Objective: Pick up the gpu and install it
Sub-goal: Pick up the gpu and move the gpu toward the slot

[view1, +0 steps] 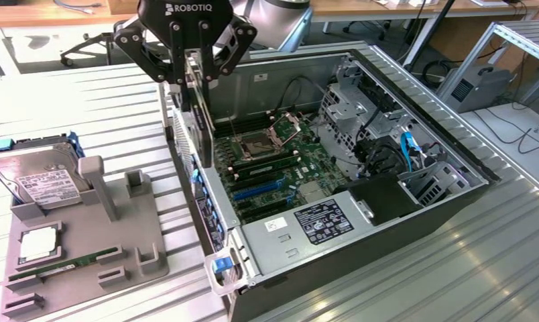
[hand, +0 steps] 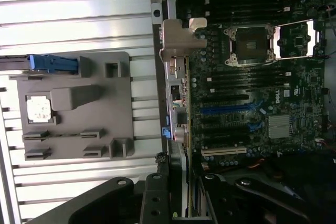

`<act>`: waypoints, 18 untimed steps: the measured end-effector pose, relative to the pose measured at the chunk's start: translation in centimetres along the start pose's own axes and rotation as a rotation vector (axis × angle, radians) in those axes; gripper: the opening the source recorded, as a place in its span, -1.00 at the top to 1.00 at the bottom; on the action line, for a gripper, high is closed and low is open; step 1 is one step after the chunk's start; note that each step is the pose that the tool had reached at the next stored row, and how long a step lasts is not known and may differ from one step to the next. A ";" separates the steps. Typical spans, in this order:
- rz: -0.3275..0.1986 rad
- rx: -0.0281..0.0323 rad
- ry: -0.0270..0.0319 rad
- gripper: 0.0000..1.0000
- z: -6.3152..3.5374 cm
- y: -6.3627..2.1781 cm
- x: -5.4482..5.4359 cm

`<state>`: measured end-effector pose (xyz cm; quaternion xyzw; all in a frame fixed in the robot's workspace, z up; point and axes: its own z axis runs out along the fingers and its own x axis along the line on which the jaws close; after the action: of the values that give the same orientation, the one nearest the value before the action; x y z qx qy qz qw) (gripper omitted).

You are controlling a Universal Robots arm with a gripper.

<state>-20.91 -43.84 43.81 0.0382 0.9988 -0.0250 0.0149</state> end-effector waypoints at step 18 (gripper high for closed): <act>0.000 0.0019 -0.0002 0.47 0.04 0.12 -1.4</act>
<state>-19.47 -43.83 43.81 0.0382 0.9988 -0.0259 0.0150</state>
